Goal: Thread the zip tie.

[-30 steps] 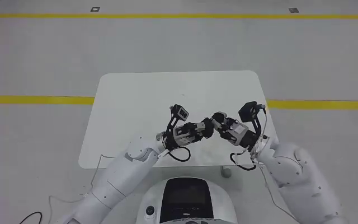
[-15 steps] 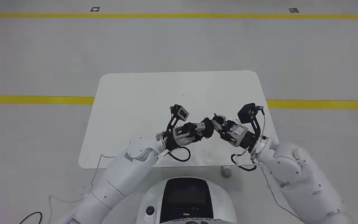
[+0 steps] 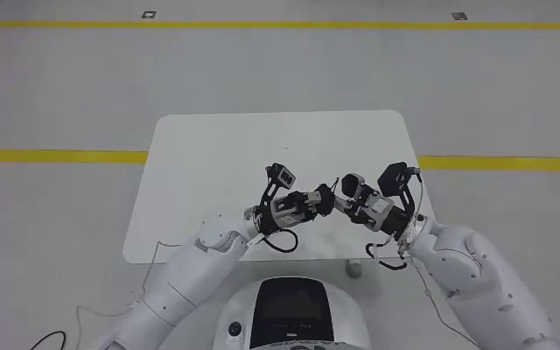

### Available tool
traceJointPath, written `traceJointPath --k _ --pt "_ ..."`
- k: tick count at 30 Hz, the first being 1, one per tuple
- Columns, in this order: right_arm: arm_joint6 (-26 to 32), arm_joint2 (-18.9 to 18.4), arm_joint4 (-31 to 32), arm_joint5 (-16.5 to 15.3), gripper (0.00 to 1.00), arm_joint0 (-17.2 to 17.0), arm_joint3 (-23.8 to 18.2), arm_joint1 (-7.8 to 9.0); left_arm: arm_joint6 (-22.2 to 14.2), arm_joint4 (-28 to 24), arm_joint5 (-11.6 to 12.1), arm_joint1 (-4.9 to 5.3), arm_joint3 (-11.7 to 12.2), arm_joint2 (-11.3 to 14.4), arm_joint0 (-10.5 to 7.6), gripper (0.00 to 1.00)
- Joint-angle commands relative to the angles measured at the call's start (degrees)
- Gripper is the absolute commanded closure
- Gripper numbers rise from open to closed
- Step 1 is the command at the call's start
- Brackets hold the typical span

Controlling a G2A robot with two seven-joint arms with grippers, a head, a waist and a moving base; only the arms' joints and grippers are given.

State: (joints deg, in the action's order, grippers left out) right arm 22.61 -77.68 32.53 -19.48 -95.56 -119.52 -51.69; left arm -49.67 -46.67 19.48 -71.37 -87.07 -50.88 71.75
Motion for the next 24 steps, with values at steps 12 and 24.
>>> traceJointPath --k 12,24 --pt "-2.4 0.9 0.3 0.0 0.85 0.0 -0.9 1.95 0.0 0.0 0.0 0.0 0.0 0.0 0.0 1.0" --pt "-3.1 3.0 0.3 0.0 0.83 1.9 -0.5 3.16 0.0 0.0 0.0 0.0 0.0 0.0 0.0 1.0"
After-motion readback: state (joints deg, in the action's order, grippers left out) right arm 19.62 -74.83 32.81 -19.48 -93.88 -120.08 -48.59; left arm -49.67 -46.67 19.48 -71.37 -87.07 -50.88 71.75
